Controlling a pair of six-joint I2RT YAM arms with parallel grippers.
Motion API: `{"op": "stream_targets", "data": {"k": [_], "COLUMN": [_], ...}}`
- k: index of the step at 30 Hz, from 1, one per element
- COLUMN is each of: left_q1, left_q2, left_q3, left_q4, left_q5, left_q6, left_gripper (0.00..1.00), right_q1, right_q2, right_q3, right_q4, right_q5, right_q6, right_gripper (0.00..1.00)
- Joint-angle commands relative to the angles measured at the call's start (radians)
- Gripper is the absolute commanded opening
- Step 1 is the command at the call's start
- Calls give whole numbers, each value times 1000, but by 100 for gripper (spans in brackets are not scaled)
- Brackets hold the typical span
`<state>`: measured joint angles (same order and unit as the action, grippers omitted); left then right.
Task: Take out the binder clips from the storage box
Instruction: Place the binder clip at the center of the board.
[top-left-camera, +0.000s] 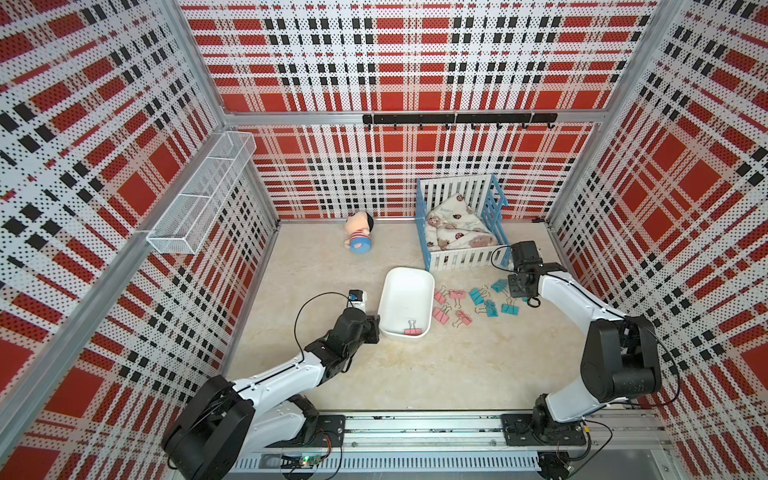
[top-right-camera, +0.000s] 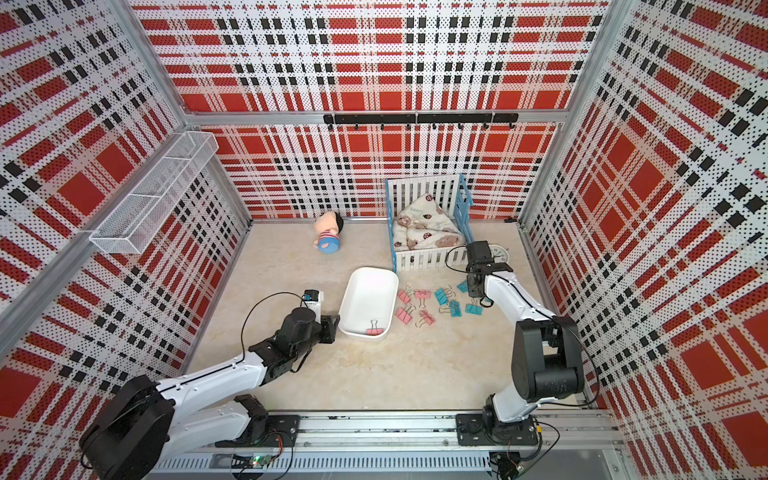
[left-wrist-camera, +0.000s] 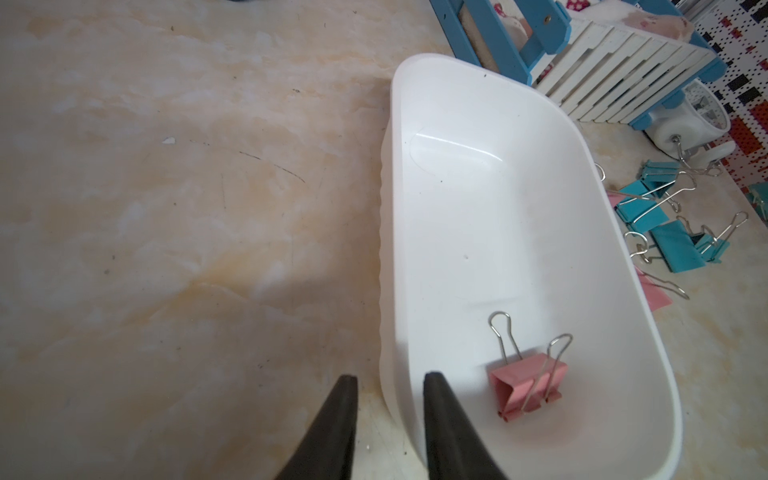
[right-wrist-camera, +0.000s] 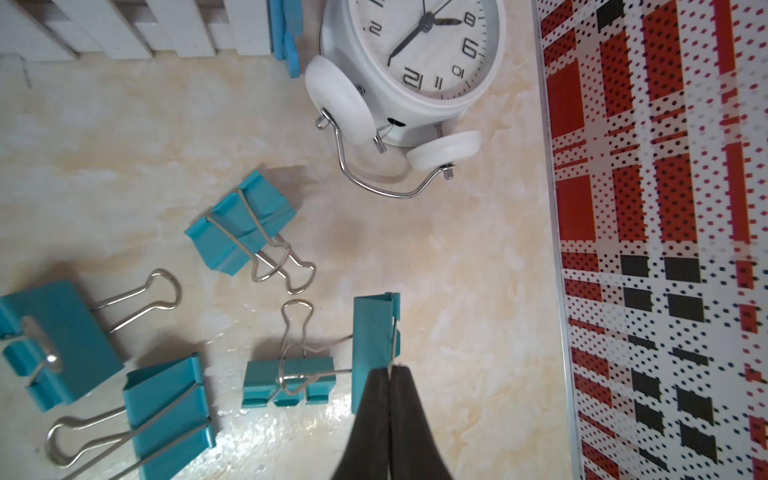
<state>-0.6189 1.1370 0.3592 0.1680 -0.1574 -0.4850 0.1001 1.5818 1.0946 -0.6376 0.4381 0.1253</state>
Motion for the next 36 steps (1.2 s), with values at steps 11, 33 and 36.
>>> {"op": "stream_targets", "data": {"k": [11, 33, 36], "left_q1": [-3, -2, -3], "left_q2": [-10, -25, -28], "left_q3": [-19, -24, -23], "left_q4": [2, -7, -10], "left_q5": [2, -6, -8], "left_q6": [13, 9, 9], "left_gripper": [34, 34, 34], "right_q1": [-14, -4, 11], "right_q2": [99, 151, 168], "right_q3": [13, 2, -2], "right_q4": [2, 29, 36], "right_q5": [115, 159, 165], "right_q6": [13, 2, 3], "right_gripper": [0, 5, 8]}}
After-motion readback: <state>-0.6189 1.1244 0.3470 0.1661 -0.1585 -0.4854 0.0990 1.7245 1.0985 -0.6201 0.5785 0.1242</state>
